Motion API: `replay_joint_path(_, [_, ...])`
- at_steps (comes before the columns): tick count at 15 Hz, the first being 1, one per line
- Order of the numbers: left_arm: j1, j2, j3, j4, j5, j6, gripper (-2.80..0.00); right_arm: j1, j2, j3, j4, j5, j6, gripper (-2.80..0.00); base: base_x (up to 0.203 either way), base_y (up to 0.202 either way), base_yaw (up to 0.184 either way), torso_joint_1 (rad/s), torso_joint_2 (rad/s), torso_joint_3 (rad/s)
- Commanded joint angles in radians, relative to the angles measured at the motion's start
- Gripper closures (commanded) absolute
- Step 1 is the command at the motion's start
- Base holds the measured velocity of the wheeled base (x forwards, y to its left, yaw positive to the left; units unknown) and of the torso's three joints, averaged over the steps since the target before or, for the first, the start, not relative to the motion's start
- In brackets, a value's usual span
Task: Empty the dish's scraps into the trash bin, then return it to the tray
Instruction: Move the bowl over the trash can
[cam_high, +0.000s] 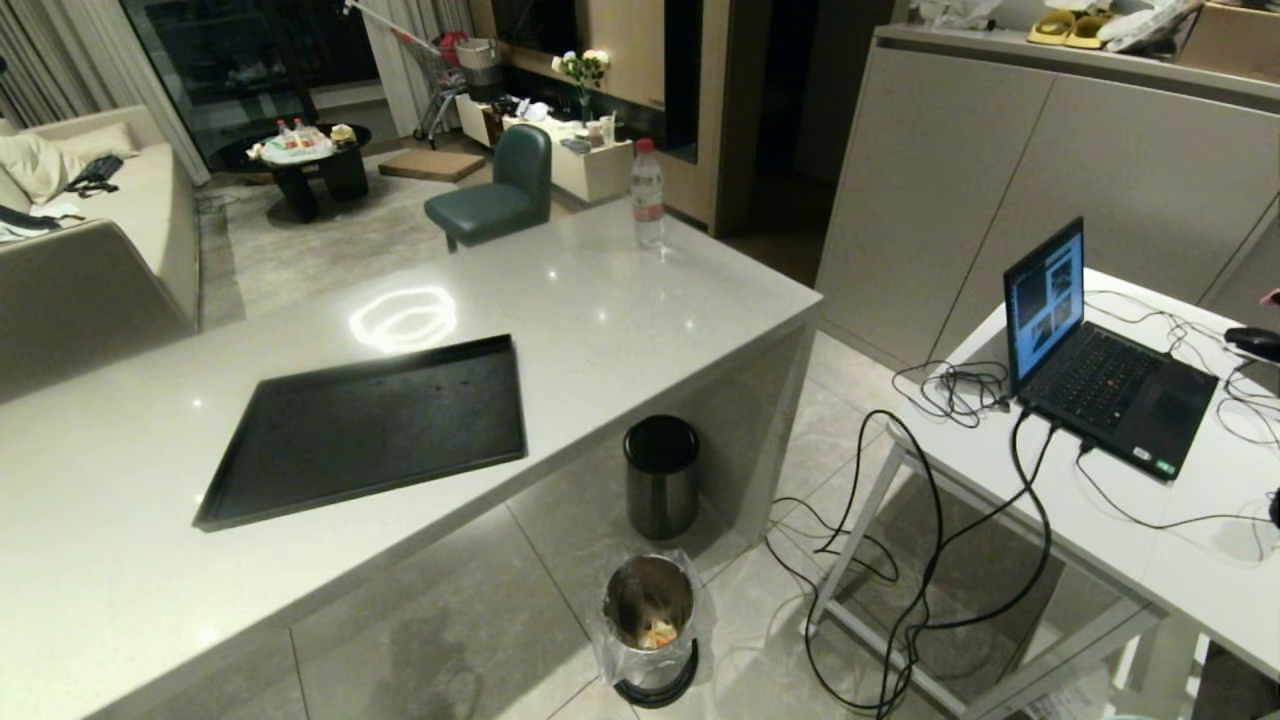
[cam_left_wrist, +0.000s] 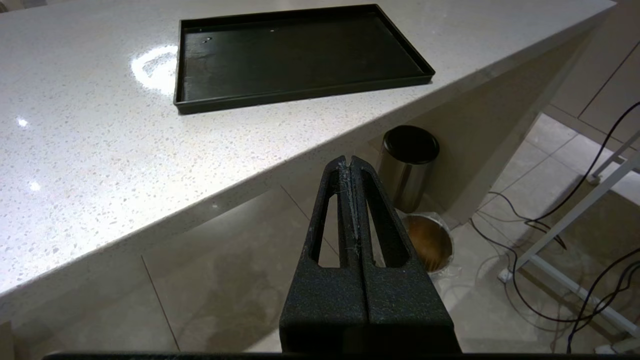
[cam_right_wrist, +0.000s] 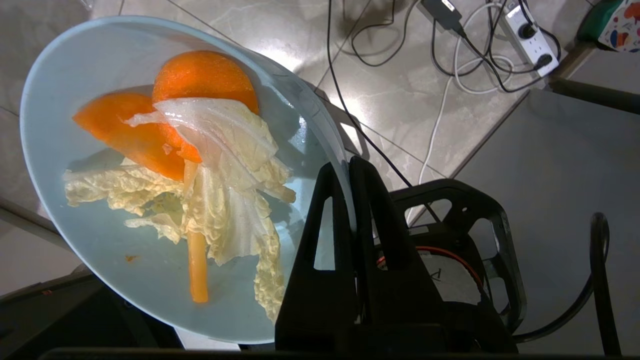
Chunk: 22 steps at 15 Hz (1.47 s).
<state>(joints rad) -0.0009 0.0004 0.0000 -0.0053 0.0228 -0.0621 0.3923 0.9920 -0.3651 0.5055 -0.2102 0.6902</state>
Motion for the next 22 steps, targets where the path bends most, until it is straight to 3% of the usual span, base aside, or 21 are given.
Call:
replay_joint_path(1, [0.001,0.001,0.000,-0.001,0.000,-0.001,0.00,0.000,0.005,-0.005,0.005,-0.003,0.006,0.00,0.000,0.000,0.000,0.000,0.00,0.000])
replay_joint_path(8, [0.000,0.001,0.000,-0.001,0.000,-0.001,0.00,-0.005,0.000,0.014,0.014,0.002,0.011,0.00,0.000,0.000,0.000,0.000,0.00,0.000])
replay_joint_path(22, [0.000,0.001,0.000,-0.001,0.000,-0.001,0.00,-0.015,0.004,0.026,0.012,0.000,0.006,0.00,0.000,0.000,0.000,-0.133,0.35,0.214])
